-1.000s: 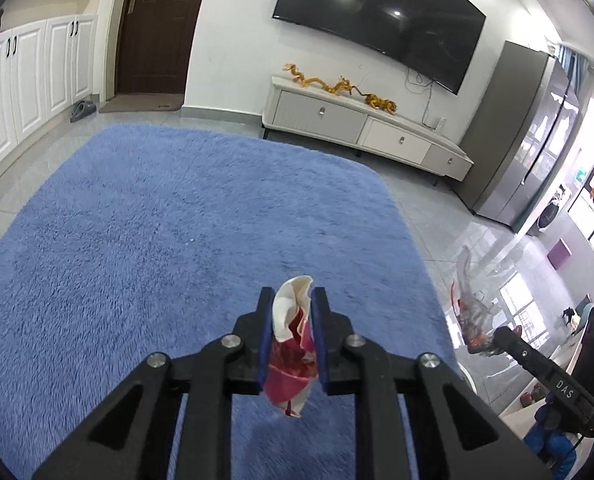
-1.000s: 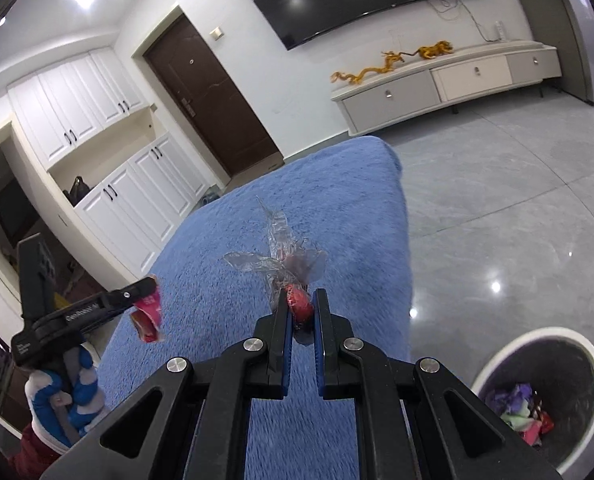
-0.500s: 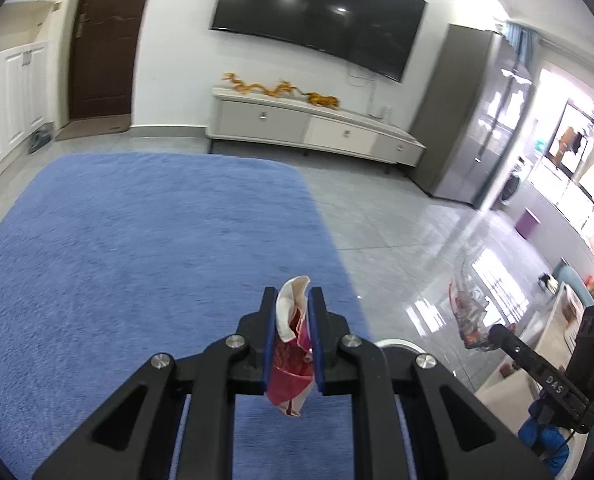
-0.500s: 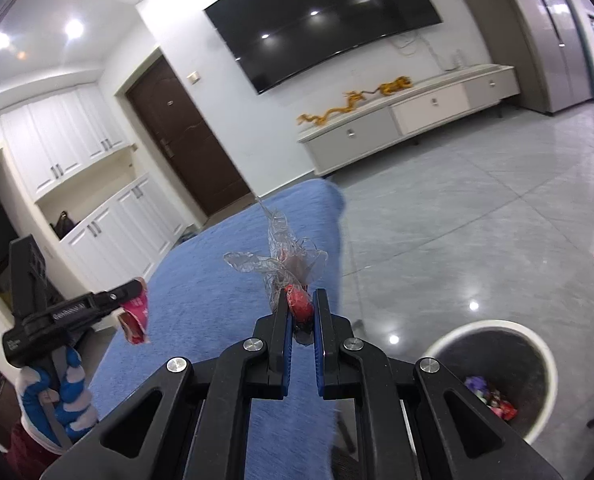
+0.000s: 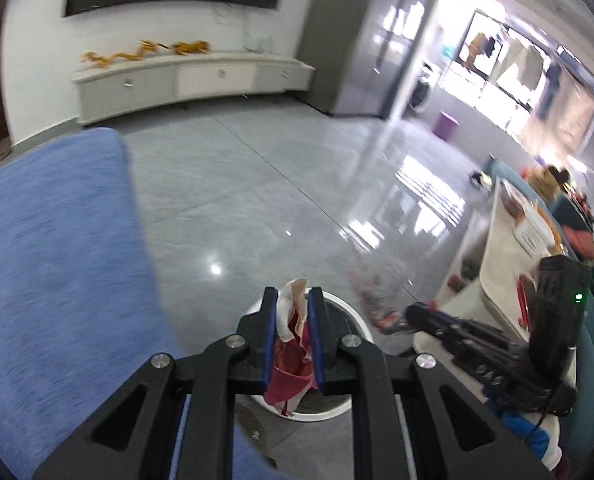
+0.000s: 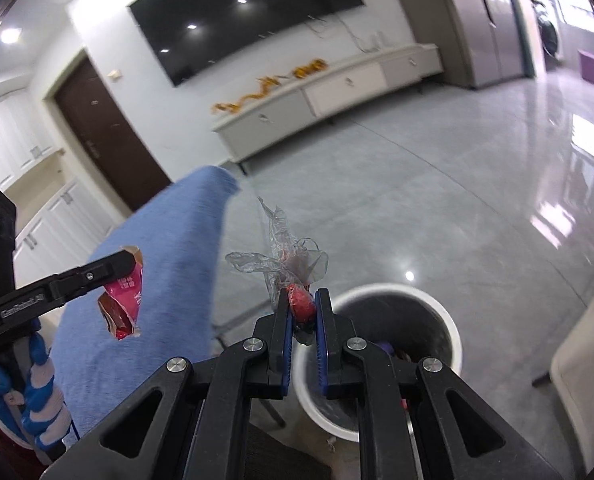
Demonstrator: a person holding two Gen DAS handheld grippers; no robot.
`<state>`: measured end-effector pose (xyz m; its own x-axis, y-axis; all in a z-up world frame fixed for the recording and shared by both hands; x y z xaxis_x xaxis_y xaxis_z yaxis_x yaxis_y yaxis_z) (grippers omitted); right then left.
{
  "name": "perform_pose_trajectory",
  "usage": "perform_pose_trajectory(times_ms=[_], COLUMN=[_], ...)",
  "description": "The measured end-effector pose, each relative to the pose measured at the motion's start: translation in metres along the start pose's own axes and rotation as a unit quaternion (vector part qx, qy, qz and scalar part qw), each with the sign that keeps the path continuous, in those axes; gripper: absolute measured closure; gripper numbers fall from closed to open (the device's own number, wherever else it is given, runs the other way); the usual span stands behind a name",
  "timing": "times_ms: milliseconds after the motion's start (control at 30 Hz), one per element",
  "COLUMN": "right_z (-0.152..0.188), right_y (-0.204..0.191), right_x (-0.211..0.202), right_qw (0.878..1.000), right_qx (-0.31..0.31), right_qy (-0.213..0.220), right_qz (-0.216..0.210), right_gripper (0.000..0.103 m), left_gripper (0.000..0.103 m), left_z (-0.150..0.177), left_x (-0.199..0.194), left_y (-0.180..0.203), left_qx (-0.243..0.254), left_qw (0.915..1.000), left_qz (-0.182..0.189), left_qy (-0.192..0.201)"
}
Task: Collect trash
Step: 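Carry both held pieces over the trash bin and open both tools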
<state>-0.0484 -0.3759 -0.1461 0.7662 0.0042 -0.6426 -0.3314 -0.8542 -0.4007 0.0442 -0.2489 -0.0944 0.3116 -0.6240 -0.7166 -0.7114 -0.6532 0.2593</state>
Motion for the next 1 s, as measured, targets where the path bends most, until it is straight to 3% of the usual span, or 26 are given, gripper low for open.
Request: perform_pose_trajectory(times_ms=[267, 300, 333, 367, 400, 533, 700, 1000], right_z=[0.007, 0.008, 0.010, 0.012, 0.013, 0.024, 0.025, 0.010], right_y=[0.036, 0.040, 0.044, 0.047, 0.051, 0.063, 0.061, 0.033], right_x=[0.036, 0.042, 0.044, 0.047, 0.051, 0.061, 0.059, 0.038], right_qw=[0.998, 0.998, 0.997, 0.997, 0.996, 0.993, 0.992, 0.992], right_qx=[0.040, 0.044, 0.047, 0.051, 0.055, 0.069, 0.064, 0.046], right_qy=[-0.032, -0.039, -0.042, -0.045, -0.049, -0.066, -0.070, -0.039], right_qz=[0.028, 0.034, 0.038, 0.043, 0.049, 0.068, 0.087, 0.114], right_gripper=[0.087, 0.083, 0.071, 0.060, 0.057, 0.055, 0.049, 0.033], left_gripper=[0.086, 0.077, 0.070, 0.055, 0.050, 0.050, 0.050, 0.042], left_z=[-0.005, -0.002, -0.001, 0.000, 0.001, 0.007, 0.004, -0.004], left_x=[0.067, 0.074, 0.083, 0.087, 0.092, 0.102, 0.093, 0.040], left_y=[0.024, 0.023, 0.023, 0.022, 0.020, 0.015, 0.007, -0.014], left_qx=[-0.002, -0.004, -0.006, -0.009, -0.013, -0.016, -0.004, 0.024], left_qw=[0.9975, 0.9970, 0.9963, 0.9961, 0.9961, 0.9960, 0.9982, 0.9957], left_qz=[0.042, 0.044, 0.045, 0.044, 0.042, 0.032, -0.004, -0.087], left_qy=[-0.056, -0.064, -0.072, -0.075, -0.077, -0.082, -0.060, 0.020])
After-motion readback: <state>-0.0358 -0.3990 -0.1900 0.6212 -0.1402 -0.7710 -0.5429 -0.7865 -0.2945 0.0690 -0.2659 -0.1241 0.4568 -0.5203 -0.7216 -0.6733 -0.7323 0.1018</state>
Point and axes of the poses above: each gripper's, at about its wrist camera, not at the fingertips, and x roughly the way its jaws point, y to its right, z to its underside, the point moved 6 cm from there along x, roughly the way its jaws point, and after that the axes turned 1 degree about -x, right-handed, at the moved point
